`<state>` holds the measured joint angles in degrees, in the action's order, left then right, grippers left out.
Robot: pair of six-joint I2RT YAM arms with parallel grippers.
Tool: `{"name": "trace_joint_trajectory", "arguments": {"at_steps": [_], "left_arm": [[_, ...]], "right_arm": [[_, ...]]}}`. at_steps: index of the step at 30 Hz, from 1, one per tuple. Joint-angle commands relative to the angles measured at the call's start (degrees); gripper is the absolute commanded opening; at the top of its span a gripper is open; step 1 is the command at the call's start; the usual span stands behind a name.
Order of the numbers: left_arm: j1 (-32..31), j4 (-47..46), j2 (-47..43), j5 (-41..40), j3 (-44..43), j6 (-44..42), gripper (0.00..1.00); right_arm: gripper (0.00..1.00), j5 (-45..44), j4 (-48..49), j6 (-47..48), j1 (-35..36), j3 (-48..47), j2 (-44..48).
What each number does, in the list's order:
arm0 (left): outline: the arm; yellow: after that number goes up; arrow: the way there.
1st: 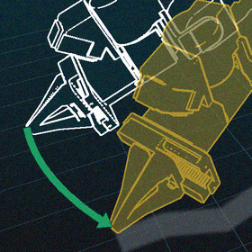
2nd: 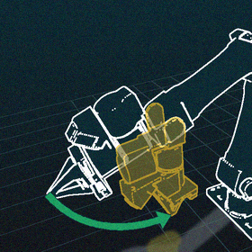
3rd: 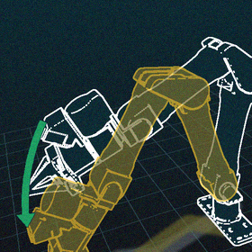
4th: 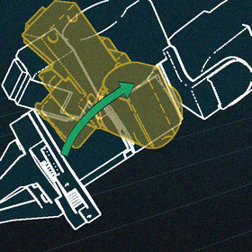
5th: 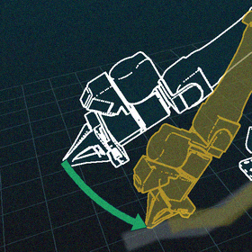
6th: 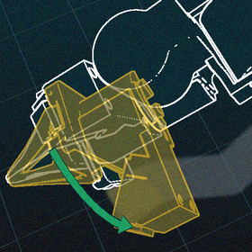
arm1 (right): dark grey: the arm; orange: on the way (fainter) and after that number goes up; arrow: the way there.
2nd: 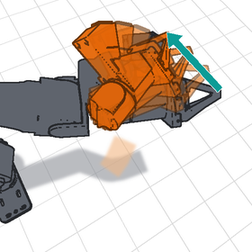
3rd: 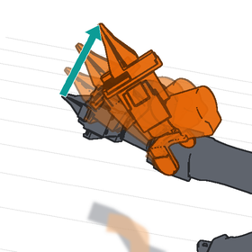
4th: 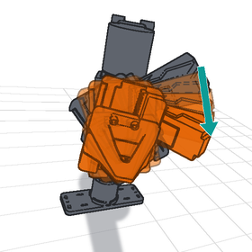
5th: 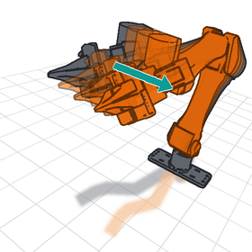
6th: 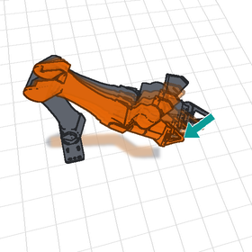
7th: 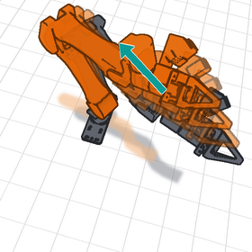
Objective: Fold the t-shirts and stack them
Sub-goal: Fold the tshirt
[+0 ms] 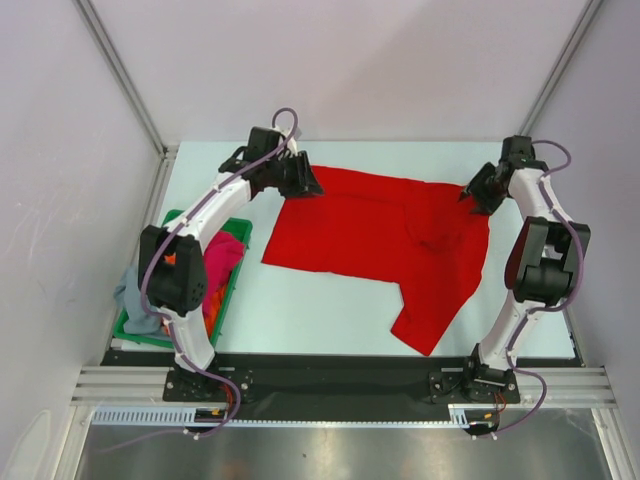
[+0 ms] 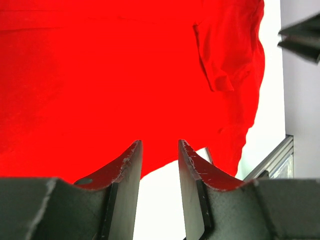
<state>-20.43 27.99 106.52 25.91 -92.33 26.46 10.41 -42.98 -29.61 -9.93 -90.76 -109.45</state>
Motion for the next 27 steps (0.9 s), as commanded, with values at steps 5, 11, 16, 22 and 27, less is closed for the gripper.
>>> {"name": "trace_joint_trajectory", "arguments": {"at_steps": [5, 11, 16, 22, 27], "left_arm": [[-1.81, -4.60, -1.58, 1.51, 1.27, -0.18, 0.40], [-1.81, -9.78, 0.78, -3.47, 3.21, 0.87, 0.39], [-1.37, -22.70, 6.49, -7.19, 2.52, 3.42, 0.39], [-0.58, -25.27, 21.06, -10.35, -11.33, 5.80, 0.37], [0.12, -21.06, 28.64, -17.72, -24.25, 6.67, 0.35]], "right_arm": [[0.60, 0.92, 12.92, 4.02, -3.60, -6.69, -10.14], [0.62, 1.63, 13.36, 6.31, -3.78, -15.49, -17.55], [0.62, 0.93, 16.01, 5.52, -3.95, -18.03, -19.57], [0.61, 1.01, 16.88, 3.24, -5.27, -20.06, -22.11], [0.60, 2.15, 18.37, 1.84, -5.45, -21.56, -23.88]]}}
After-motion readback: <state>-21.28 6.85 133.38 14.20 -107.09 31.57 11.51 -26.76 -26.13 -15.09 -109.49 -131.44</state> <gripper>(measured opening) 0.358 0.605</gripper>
